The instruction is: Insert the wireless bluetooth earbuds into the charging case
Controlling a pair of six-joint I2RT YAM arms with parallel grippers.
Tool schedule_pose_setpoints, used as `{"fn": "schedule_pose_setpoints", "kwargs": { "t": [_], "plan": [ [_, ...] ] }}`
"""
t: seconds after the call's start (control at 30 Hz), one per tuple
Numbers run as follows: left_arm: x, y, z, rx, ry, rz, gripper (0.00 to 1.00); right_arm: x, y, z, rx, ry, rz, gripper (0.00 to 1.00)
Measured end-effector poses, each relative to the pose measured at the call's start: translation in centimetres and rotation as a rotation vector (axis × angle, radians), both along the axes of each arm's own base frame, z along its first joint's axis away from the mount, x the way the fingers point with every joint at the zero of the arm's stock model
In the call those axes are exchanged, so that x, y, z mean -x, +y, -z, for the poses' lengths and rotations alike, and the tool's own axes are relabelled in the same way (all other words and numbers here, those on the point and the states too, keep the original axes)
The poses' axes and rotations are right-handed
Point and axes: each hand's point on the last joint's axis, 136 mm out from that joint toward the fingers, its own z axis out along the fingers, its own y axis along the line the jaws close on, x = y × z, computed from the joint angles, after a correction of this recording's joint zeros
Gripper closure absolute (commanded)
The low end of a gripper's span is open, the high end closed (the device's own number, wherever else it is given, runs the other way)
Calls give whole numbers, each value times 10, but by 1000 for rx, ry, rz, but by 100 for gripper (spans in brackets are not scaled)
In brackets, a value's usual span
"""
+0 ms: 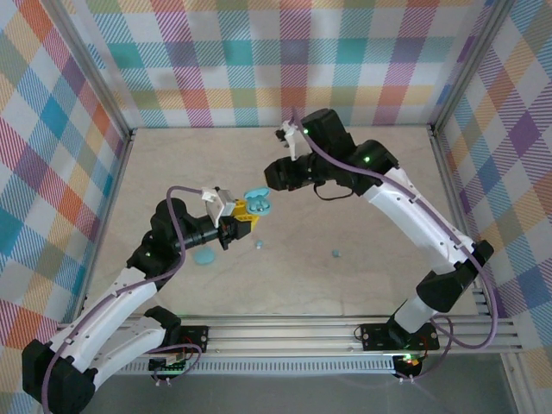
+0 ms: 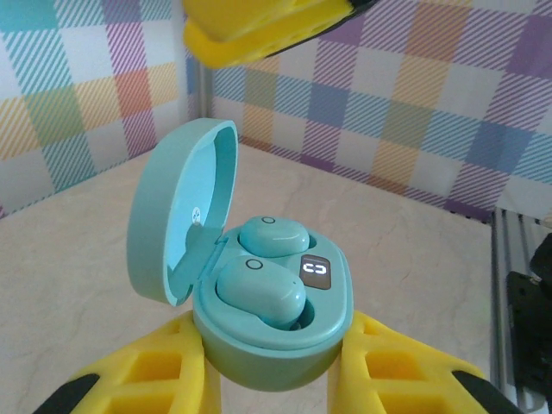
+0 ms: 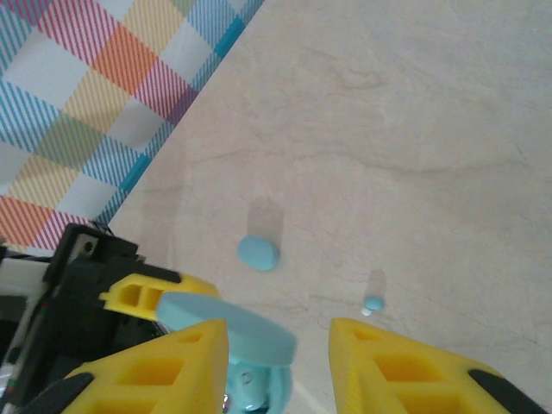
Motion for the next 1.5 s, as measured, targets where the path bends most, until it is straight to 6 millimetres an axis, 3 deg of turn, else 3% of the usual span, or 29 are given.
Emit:
{"fn": "schedule_pose_setpoints", "kwargs": {
  "t": [0.2, 0.37, 0.5, 0.63, 0.83, 1.0, 1.1, 1.23, 1.5],
  "plan": [
    [2, -15, 1, -19, 32, 67, 100, 0, -3, 2, -17, 37, -11, 63],
    [5, -25, 6, -38, 58, 103, 100, 8, 1, 18, -14, 96, -46, 64],
    [5, -26, 10, -49, 76, 104, 100, 12, 3, 30, -22, 130, -65, 65],
    [2, -25, 12, -55, 79, 88, 100, 22, 0, 31, -47, 146, -82, 72],
    [-3, -24, 7, -45, 54, 63, 100, 38, -8, 33, -58, 168, -95, 73],
    [-6, -23, 1, -32, 34, 51, 100, 40, -18, 27, -81, 166, -65, 67],
    [-7, -23, 0, -27, 30, 41, 100, 32, -33, 23, -134, 175, 2, 58],
    [-9, -23, -3, -18, 23, 32, 100, 22, -47, 26, -238, 234, 76, 52],
    [-9, -23, -3, -9, 39, 30, 100, 23, -29, 23, -360, 341, 35, 43]
  ]
}}
